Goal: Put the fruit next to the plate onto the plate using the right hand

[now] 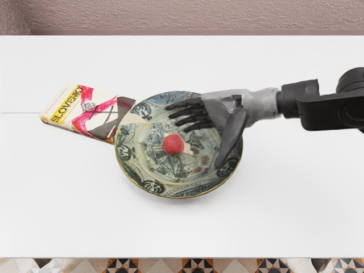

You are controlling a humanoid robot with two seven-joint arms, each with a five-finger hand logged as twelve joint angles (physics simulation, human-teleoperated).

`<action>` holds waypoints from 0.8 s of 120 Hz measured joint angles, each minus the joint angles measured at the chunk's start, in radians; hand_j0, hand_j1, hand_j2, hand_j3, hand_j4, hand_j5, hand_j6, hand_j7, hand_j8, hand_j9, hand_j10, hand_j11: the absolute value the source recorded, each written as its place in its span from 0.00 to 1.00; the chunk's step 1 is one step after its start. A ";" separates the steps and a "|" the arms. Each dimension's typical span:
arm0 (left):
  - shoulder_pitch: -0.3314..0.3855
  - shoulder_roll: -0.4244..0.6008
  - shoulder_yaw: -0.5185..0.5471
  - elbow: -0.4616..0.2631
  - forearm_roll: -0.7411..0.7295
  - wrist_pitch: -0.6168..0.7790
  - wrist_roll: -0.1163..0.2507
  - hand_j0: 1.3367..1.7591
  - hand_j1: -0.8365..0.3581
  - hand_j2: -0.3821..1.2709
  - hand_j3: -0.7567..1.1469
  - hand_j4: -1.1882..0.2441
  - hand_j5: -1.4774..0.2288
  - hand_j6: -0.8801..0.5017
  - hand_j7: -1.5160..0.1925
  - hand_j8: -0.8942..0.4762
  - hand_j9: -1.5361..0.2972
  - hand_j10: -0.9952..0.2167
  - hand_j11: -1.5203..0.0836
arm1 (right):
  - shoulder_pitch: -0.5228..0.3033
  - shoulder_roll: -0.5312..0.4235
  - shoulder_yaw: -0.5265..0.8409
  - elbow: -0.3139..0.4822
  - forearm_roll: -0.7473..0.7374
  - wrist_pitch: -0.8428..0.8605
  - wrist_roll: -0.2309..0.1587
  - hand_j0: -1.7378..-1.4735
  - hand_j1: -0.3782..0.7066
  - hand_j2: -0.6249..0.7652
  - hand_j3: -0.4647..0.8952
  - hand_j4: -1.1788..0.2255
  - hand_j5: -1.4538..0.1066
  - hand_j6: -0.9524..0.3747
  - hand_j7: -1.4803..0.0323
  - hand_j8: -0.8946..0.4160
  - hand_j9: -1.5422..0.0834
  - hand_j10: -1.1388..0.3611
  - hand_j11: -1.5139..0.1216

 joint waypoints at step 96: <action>0.000 0.000 0.000 0.000 0.000 0.000 0.000 0.76 0.76 0.26 0.40 0.67 0.69 0.47 0.71 0.48 0.67 0.63 0.76 | -0.201 -0.390 -0.006 -0.079 0.500 0.048 -0.011 0.30 0.07 0.44 0.34 0.81 0.90 0.69 0.95 0.65 0.92 0.73 0.89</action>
